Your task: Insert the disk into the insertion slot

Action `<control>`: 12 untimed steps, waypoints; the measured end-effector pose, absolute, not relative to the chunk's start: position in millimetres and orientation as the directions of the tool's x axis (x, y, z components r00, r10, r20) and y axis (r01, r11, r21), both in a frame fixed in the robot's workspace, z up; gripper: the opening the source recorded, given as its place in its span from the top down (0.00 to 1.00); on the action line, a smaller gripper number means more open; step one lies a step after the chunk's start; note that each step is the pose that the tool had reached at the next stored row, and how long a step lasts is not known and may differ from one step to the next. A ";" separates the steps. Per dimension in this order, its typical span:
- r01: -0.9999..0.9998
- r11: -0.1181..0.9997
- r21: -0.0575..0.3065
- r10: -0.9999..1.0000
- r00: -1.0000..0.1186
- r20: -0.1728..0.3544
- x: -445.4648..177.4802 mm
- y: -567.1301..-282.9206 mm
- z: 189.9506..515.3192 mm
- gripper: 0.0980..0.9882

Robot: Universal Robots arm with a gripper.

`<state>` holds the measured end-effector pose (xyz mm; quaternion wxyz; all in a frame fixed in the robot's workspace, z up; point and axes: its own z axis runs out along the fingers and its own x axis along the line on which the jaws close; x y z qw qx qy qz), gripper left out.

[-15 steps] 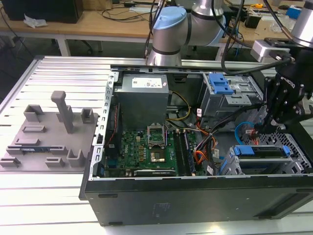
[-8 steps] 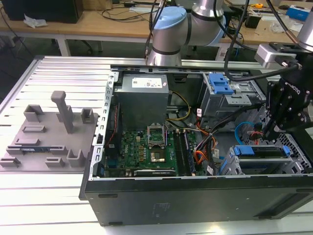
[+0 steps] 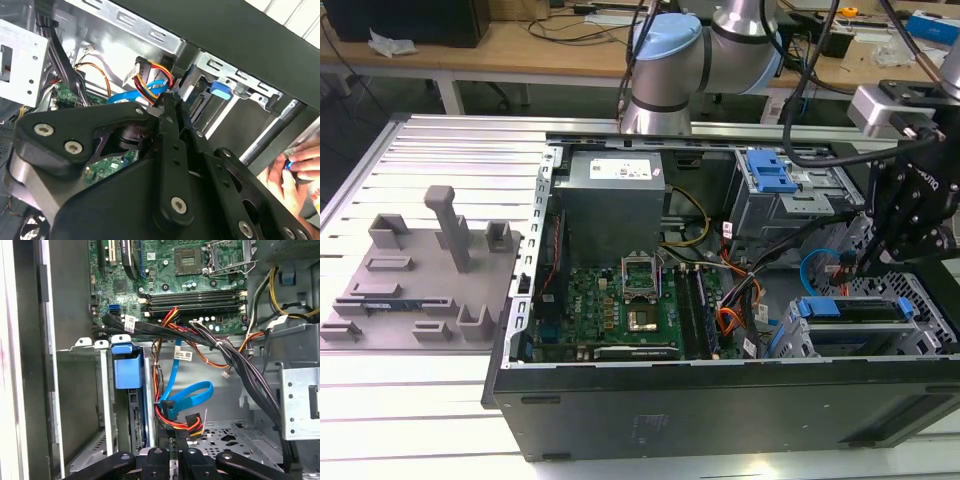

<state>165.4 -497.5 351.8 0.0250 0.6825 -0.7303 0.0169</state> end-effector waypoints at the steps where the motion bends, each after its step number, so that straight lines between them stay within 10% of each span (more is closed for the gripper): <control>1: -0.998 0.068 0.009 -0.996 -0.067 0.059 165.4 -497.5 351.8 0.93; 12: -0.998 0.068 0.011 -0.996 -0.067 0.060 168.0 -499.7 351.9 0.93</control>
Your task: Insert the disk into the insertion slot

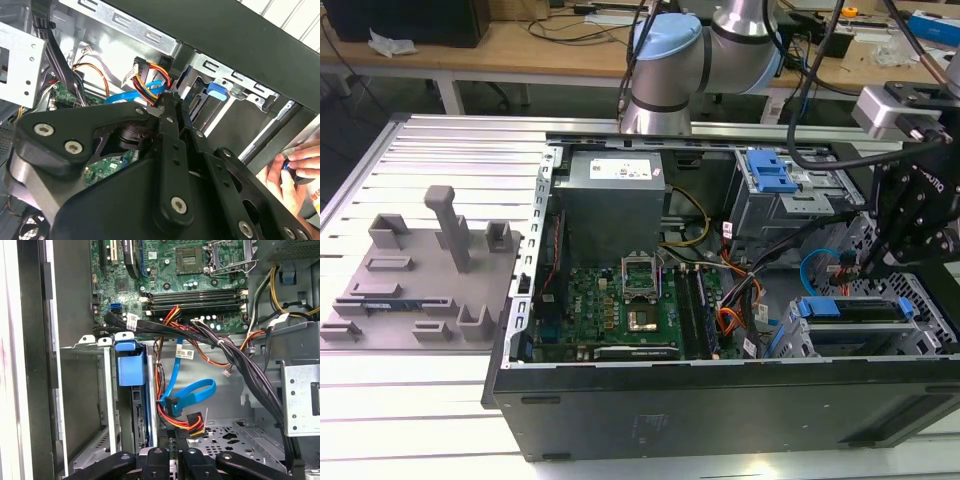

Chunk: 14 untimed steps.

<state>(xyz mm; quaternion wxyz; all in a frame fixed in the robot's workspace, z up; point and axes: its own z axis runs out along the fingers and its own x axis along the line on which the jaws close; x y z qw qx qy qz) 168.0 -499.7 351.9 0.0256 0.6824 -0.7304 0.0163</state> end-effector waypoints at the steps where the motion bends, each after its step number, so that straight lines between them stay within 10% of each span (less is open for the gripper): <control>1: -0.998 0.068 0.011 -0.996 -0.068 0.060 167.9 -500.7 351.8 0.93; 14: -0.998 0.068 0.011 -0.996 -0.068 0.060 167.9 -515.3 351.8 0.93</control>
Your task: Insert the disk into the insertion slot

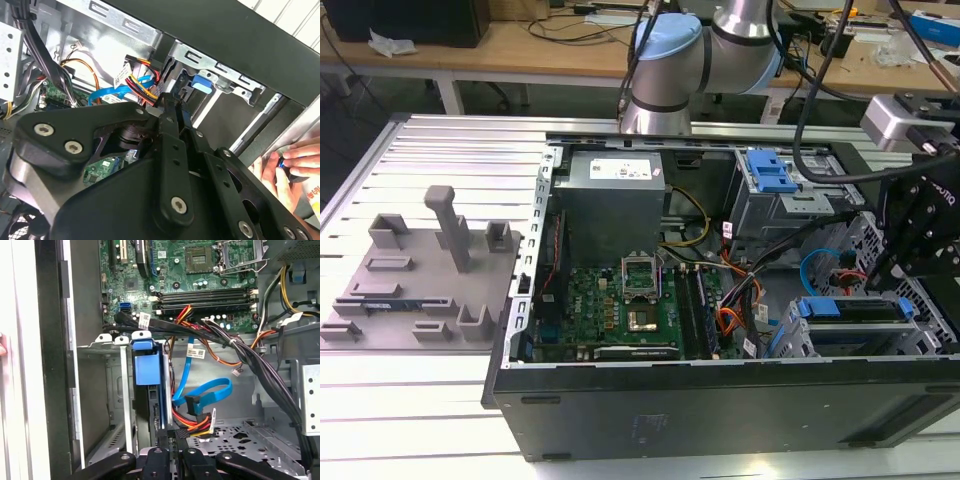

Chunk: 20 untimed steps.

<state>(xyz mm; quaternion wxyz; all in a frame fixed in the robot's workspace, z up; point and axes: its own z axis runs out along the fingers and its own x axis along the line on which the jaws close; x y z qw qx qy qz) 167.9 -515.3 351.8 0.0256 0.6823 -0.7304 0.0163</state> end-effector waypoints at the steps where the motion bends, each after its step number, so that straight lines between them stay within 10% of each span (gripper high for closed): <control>1: -0.998 0.068 0.011 -0.996 -0.068 0.060 167.9 -516.9 351.8 0.93; 20: -0.998 0.063 -0.001 -0.996 -0.063 0.059 166.4 -520.2 351.3 0.93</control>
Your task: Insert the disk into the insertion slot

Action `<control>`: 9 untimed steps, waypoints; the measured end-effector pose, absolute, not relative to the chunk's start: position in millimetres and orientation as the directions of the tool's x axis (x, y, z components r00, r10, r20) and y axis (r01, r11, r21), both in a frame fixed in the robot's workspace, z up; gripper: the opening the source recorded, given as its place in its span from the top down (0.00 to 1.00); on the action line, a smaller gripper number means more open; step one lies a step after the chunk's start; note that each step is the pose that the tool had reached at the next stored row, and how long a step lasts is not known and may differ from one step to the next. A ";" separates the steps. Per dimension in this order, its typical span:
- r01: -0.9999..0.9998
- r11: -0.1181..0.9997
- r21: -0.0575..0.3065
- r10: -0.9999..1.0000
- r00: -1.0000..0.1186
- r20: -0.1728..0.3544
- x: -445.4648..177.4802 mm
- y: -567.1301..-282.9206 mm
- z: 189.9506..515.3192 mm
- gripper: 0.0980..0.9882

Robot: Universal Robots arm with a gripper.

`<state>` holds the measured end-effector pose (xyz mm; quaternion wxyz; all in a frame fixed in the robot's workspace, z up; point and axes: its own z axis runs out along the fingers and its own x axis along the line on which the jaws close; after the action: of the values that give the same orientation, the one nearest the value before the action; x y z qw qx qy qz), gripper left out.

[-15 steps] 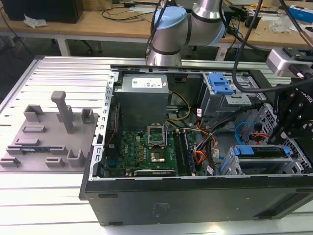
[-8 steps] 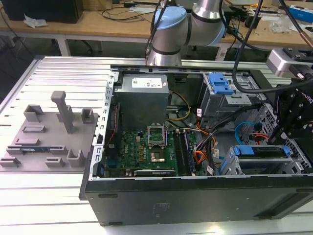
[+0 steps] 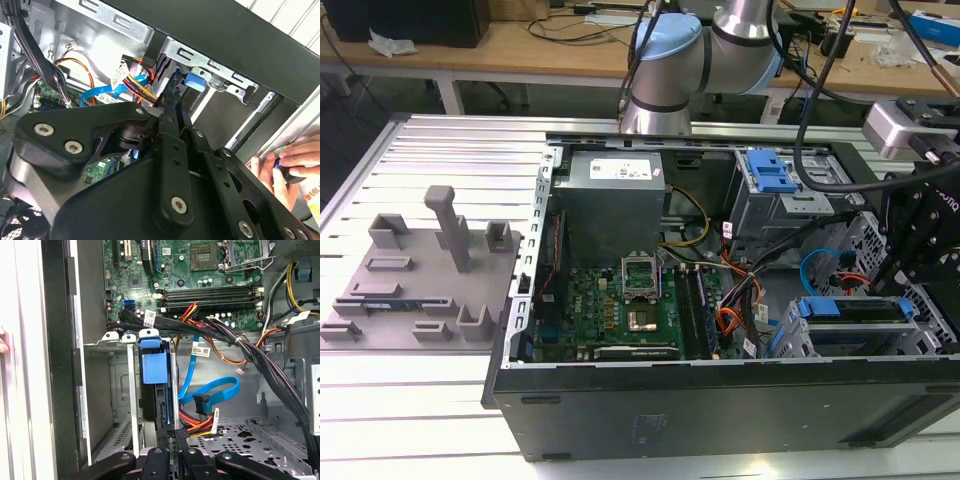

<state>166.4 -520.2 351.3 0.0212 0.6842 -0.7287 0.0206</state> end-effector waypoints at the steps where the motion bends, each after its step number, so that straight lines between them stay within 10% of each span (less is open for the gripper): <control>1: -0.998 0.063 -0.001 -0.996 -0.063 0.059 166.4 -520.2 351.3 0.93; 9: -0.998 0.056 -0.001 -0.997 -0.056 0.059 164.9 -520.7 351.0 0.93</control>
<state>164.9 -520.7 351.0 0.0211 0.6866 -0.7264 0.0209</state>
